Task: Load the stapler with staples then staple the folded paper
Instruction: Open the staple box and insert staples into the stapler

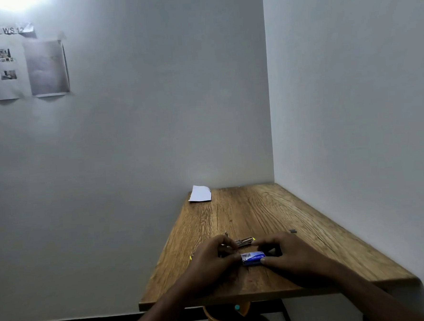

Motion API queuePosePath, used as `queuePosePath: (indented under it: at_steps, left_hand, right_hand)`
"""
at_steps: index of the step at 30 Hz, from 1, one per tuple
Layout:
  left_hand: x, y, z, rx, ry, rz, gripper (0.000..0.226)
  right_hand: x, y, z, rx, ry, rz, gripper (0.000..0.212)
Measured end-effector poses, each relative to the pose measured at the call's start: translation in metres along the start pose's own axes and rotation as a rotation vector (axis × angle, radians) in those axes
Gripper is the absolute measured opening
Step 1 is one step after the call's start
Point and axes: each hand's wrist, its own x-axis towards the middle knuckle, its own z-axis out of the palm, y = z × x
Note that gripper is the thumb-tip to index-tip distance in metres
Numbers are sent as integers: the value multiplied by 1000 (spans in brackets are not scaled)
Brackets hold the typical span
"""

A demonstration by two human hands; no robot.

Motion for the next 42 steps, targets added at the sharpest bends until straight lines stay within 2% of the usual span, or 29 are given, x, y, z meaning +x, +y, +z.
queuePosePath:
  at_steps: [7,11,14,19,29,35,42]
  left_hand:
    - [1,-3,-1,10,-95,-1,32]
    - [4,0,3,208,-111,29,42]
    - [6,0,8,335,-72,55,37]
    - [8,-3,7,311,-108,32,33]
    - [9,-2,7,299,-109,20,36]
    - [7,-1,7,300,-98,22,38]
    - [6,-1,6,306,-92,30,37]
  right_hand:
    - [1,3,4,47,41,13,41]
    - [1,7,4,73,53,19,40]
    - [3,7,5,55,74,30,43]
    - [0,13,3,34,127,58,42]
    - [-2,24,-20,-30,43,77,38]
    - [11,13,-27,-158,-31,16,15]
    - [26,0,-33,-281,-201,-34,18]
